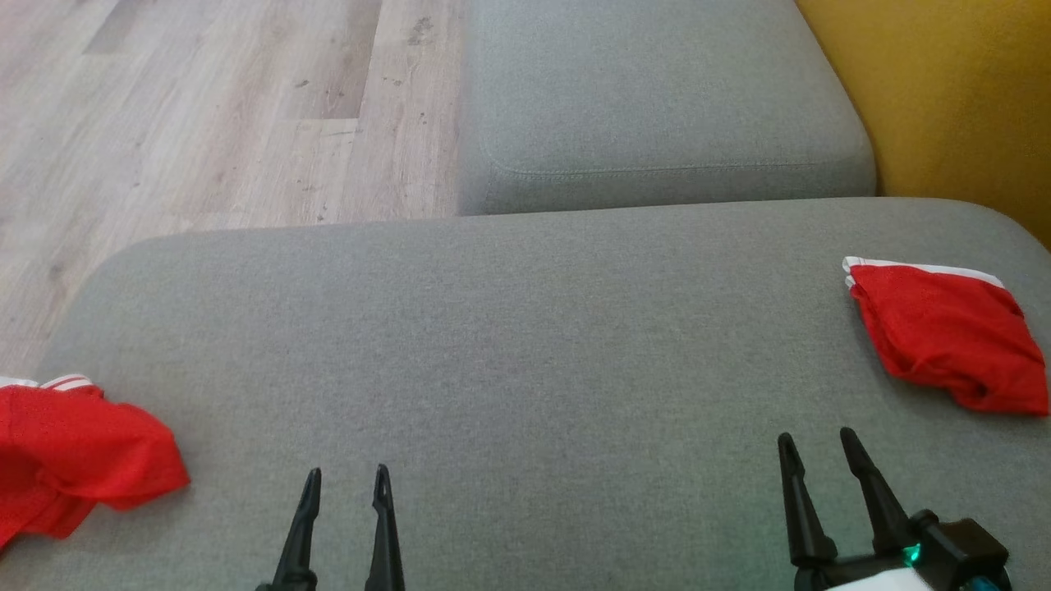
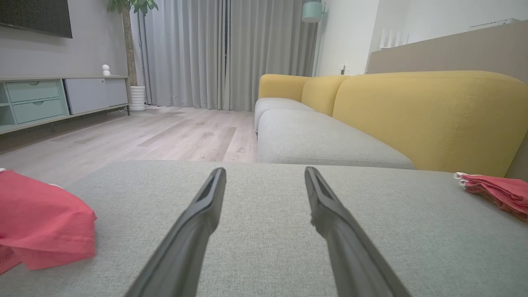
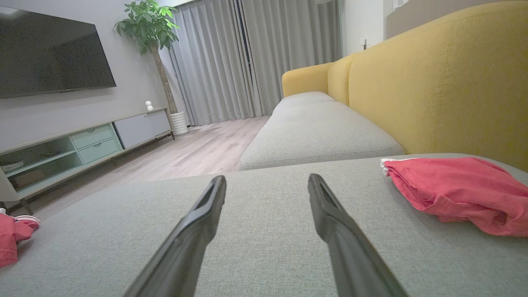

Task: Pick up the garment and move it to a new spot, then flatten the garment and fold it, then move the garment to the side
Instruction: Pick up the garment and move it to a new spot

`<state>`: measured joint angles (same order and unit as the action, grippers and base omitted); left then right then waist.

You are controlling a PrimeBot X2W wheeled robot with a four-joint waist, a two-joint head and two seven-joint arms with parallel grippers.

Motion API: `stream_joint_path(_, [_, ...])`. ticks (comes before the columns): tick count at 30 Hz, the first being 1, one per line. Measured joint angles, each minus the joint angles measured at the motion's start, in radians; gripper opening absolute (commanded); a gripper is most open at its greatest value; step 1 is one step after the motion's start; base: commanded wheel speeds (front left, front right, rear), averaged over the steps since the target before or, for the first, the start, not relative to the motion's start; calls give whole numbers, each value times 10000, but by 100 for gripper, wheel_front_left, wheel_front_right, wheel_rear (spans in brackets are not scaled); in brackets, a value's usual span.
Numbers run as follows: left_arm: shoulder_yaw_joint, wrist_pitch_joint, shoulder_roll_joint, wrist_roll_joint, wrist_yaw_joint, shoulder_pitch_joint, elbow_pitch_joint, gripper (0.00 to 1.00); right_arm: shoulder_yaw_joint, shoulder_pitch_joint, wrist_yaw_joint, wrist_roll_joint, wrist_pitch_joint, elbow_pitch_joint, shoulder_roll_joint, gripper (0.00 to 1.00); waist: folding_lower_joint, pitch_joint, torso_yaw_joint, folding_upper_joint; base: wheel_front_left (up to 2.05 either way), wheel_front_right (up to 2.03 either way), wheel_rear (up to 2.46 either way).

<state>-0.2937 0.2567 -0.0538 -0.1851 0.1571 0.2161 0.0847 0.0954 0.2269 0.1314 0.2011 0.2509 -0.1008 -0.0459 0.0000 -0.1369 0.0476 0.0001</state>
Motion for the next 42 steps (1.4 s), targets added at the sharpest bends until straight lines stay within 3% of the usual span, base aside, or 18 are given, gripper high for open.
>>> stream_joint_path(23, [58,-2,-2,2,-75,-2,163,100,-10,99,0,2,0,-59,10,100,0,25,228,0,0,0,0])
stream_joint_path(29, [92,-2,-2,140,-81,-8,213,100,109,103,0,102,0,-44,12,100,0,81,910,0,0,0,0])
stream_joint_path(42, [721,0,-10,362,-173,-9,132,100,581,76,0,276,0,-84,25,100,0,293,3285,0,0,0,0])
